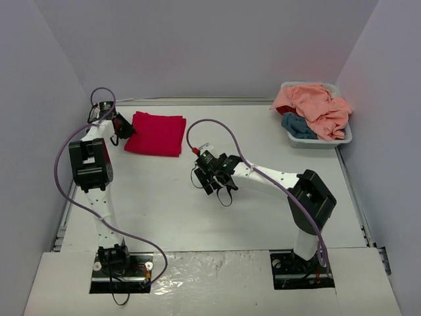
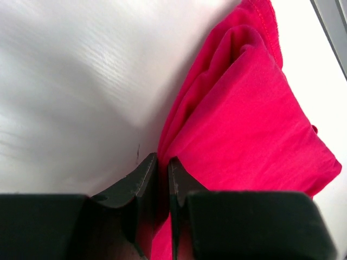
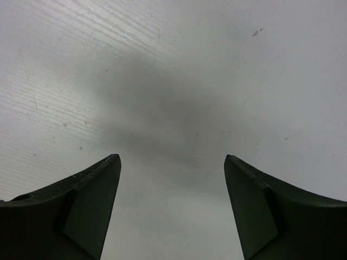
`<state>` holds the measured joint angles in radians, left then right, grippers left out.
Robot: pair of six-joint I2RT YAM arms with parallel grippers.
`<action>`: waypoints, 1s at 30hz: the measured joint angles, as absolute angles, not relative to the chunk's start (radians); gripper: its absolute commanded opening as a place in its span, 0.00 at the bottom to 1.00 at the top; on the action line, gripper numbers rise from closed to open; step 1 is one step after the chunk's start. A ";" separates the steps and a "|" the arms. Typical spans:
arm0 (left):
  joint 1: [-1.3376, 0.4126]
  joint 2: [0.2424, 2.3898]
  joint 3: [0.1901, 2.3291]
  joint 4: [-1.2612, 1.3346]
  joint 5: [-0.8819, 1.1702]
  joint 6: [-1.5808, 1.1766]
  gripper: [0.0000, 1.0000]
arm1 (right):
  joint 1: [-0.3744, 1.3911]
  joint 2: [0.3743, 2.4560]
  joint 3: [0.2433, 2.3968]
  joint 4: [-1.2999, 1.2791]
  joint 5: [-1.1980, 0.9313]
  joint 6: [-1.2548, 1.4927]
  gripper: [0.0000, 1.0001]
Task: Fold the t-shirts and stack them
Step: Put the neatly folded tshirt into the corner of the board with the left arm
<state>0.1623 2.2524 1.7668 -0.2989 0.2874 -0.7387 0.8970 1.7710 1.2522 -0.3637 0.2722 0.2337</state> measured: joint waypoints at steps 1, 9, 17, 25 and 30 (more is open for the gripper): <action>0.166 2.263 1.782 -0.300 0.287 -0.738 0.11 | 0.897 1.774 1.252 -0.363 0.272 0.234 0.73; 0.193 2.336 1.894 -0.335 0.287 -0.733 0.12 | 0.897 1.801 1.252 -0.364 0.272 0.234 0.73; 0.239 2.391 2.002 -0.379 0.290 -0.725 0.12 | 0.896 1.845 1.252 -0.363 0.271 0.234 0.73; 0.272 2.445 2.110 -0.419 0.289 -0.708 0.13 | 0.896 1.862 1.252 -0.363 0.262 0.234 0.73; 0.280 2.475 2.150 -0.424 0.288 -0.706 0.14 | 0.894 1.863 1.252 -0.363 0.256 0.234 0.73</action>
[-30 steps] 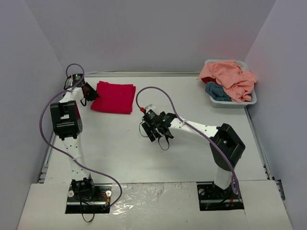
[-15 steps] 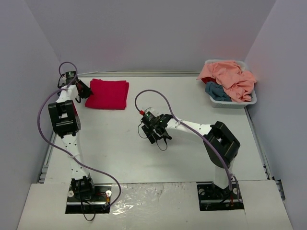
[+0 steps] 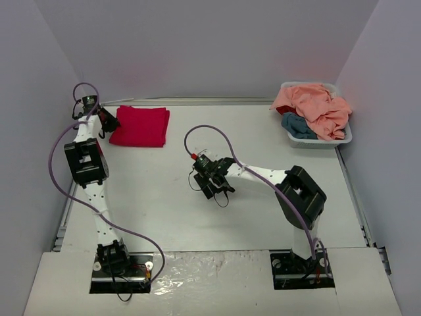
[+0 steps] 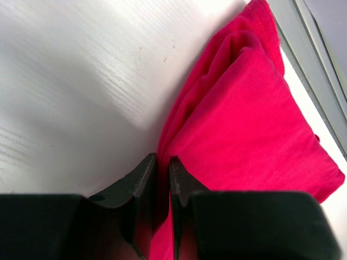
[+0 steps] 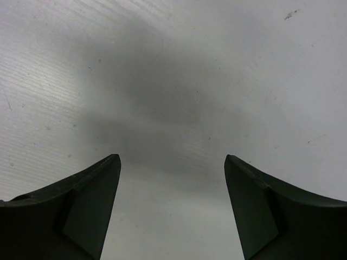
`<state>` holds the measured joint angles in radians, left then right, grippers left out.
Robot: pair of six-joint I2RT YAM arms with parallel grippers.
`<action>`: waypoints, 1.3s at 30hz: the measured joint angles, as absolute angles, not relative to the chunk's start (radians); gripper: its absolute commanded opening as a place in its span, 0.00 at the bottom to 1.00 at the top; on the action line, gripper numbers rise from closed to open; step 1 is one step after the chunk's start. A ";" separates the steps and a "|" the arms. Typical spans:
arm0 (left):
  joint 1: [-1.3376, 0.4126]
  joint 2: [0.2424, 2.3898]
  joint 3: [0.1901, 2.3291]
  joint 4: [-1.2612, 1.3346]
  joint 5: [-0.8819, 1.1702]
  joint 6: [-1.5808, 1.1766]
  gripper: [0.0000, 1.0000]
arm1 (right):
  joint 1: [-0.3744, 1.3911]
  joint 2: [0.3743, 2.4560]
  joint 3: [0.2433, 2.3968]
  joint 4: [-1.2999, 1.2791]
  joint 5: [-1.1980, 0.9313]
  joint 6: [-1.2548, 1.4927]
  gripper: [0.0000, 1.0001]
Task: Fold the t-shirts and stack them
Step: Put the neatly folded tshirt into the corner of the board with the left arm
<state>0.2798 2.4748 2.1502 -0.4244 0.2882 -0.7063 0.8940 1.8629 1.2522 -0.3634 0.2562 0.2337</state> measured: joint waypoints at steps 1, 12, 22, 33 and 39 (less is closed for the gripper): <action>0.281 2.482 2.157 -0.425 0.289 -0.706 0.14 | 0.891 1.863 1.252 -0.363 0.255 0.234 0.73; 0.318 2.525 2.241 -0.452 0.296 -0.690 0.14 | 0.871 1.908 1.255 -0.358 0.246 0.233 0.74; 0.362 2.548 2.276 -0.455 0.299 -0.680 0.15 | 0.870 1.927 1.280 -0.357 0.232 0.231 0.74; 0.362 2.557 2.276 -0.433 0.299 -0.682 0.17 | 0.870 1.953 1.312 -0.356 0.218 0.230 0.74; 0.362 2.558 2.276 -0.424 0.299 -0.685 0.24 | 0.870 1.969 1.333 -0.356 0.212 0.230 0.74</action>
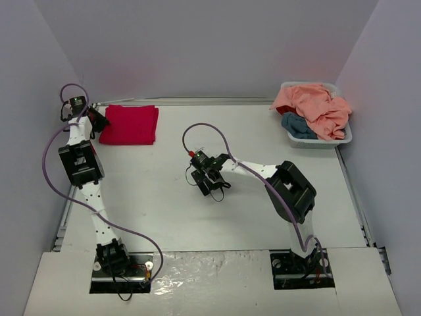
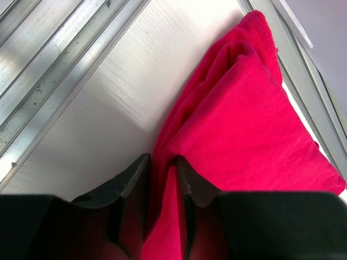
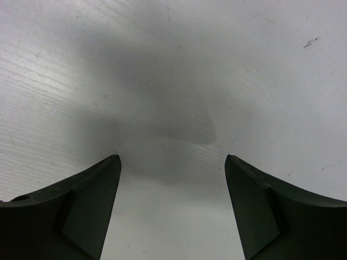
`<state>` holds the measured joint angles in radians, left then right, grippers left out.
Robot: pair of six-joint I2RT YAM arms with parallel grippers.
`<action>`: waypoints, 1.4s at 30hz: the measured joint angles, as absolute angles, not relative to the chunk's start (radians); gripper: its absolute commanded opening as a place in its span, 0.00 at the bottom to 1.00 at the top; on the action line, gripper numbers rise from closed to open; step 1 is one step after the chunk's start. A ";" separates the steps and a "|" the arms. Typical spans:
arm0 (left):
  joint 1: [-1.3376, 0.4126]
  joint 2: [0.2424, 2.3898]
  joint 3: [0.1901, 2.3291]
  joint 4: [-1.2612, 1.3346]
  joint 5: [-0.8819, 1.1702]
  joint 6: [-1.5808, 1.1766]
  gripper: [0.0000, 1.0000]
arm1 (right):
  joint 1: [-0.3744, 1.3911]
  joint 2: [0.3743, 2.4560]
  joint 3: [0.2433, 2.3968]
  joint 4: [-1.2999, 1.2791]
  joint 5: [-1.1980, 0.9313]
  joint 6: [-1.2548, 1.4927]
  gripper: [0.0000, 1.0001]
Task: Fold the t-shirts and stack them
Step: Put the neatly folded tshirt into the corner of the board with the left arm
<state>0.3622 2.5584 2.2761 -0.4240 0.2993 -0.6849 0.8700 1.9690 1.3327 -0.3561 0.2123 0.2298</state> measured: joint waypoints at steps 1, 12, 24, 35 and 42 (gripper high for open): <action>0.362 2.558 2.276 -0.423 0.299 -0.685 0.25 | 0.870 1.971 1.335 -0.355 0.212 0.230 0.74; 0.362 2.558 2.273 -0.419 0.282 -0.679 0.34 | 0.870 1.980 1.346 -0.355 0.209 0.229 0.74; 0.362 2.545 2.312 -0.456 0.249 -0.645 0.35 | 0.872 1.990 1.360 -0.338 0.198 0.230 0.75; 0.339 2.424 2.321 -0.492 0.140 -0.561 0.36 | 0.878 1.990 1.354 -0.311 0.193 0.230 0.75; 0.292 2.273 2.298 -0.515 0.072 -0.529 0.36 | 0.879 1.978 1.333 -0.282 0.192 0.233 0.75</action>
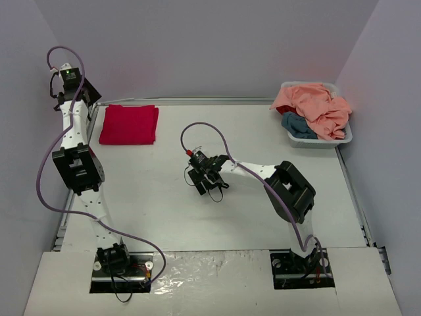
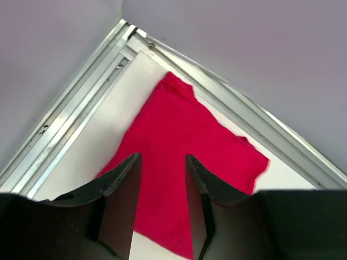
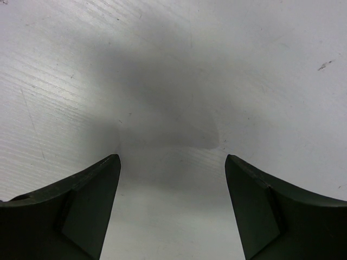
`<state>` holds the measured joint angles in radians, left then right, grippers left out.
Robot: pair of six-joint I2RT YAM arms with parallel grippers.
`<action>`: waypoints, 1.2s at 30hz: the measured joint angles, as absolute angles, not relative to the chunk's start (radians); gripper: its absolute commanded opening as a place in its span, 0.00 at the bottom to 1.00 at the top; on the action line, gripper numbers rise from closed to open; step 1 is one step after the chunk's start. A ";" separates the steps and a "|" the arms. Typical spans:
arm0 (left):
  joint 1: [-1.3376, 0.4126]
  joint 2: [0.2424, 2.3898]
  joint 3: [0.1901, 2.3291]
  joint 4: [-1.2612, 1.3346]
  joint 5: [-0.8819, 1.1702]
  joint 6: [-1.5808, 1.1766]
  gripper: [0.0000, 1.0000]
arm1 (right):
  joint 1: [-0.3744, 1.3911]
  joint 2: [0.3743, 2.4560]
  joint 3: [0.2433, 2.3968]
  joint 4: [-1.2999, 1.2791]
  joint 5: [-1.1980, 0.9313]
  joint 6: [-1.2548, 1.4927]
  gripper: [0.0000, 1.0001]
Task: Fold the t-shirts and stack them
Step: Put the neatly folded tshirt into the corner of the board with the left arm
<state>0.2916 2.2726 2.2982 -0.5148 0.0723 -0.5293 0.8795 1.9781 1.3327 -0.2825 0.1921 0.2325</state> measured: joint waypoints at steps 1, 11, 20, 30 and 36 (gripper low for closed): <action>0.278 2.235 2.275 -0.517 0.065 -0.526 0.36 | 0.881 1.975 1.329 -0.280 0.194 0.233 0.75; 0.053 1.704 1.821 -0.466 0.001 -0.494 0.40 | 0.905 1.894 1.286 -0.303 0.237 0.252 0.75; -0.172 1.341 1.401 -0.437 -0.027 -0.503 0.42 | 0.912 1.591 1.227 -0.306 0.349 0.305 0.76; -0.501 1.246 1.341 -0.528 -0.131 -0.442 0.43 | 0.912 1.406 1.134 -0.319 0.523 0.357 0.75; -0.602 1.188 1.308 -0.563 -0.192 -0.409 0.43 | 0.912 1.357 1.126 -0.319 0.548 0.368 0.74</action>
<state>-0.6018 1.1877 1.3079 -0.5629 -0.1917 -0.4088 0.9115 1.3567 1.1263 -0.3187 0.5484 0.3683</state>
